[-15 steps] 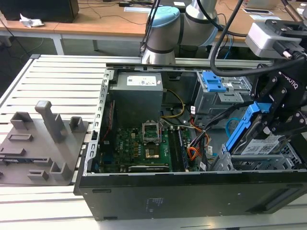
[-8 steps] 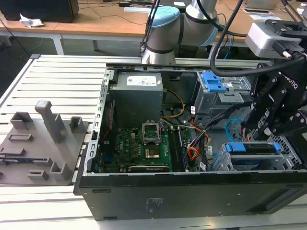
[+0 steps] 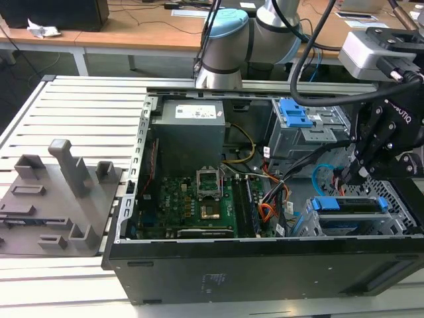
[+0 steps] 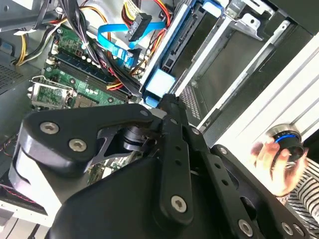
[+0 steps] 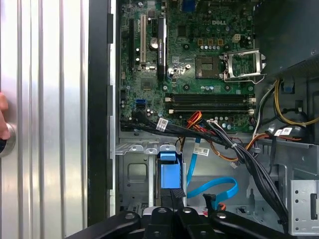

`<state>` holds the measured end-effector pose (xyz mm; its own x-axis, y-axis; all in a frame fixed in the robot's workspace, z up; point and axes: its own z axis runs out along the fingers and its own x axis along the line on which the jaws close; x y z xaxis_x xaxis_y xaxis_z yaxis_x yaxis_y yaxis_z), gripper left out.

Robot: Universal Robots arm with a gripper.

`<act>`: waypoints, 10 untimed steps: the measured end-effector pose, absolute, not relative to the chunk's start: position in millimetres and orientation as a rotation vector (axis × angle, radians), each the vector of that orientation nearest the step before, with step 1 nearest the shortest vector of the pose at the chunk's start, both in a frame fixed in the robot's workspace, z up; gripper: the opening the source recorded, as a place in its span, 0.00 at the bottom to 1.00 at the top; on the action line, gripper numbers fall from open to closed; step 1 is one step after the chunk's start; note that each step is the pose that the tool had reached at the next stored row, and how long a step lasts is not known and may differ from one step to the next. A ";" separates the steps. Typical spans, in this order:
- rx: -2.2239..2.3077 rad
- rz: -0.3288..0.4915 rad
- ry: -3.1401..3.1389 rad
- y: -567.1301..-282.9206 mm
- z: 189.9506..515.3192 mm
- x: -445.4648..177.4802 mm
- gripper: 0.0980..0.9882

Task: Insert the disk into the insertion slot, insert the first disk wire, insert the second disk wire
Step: 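Insert the disk into the insertion slot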

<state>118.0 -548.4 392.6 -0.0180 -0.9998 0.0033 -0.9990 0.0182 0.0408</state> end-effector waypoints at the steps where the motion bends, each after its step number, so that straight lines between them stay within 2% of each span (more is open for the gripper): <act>1: 2.179 -0.042 -2.219 -548.5 392.5 118.5 0.01; 10: 2.173 -0.054 -2.213 -548.7 371.9 140.8 0.01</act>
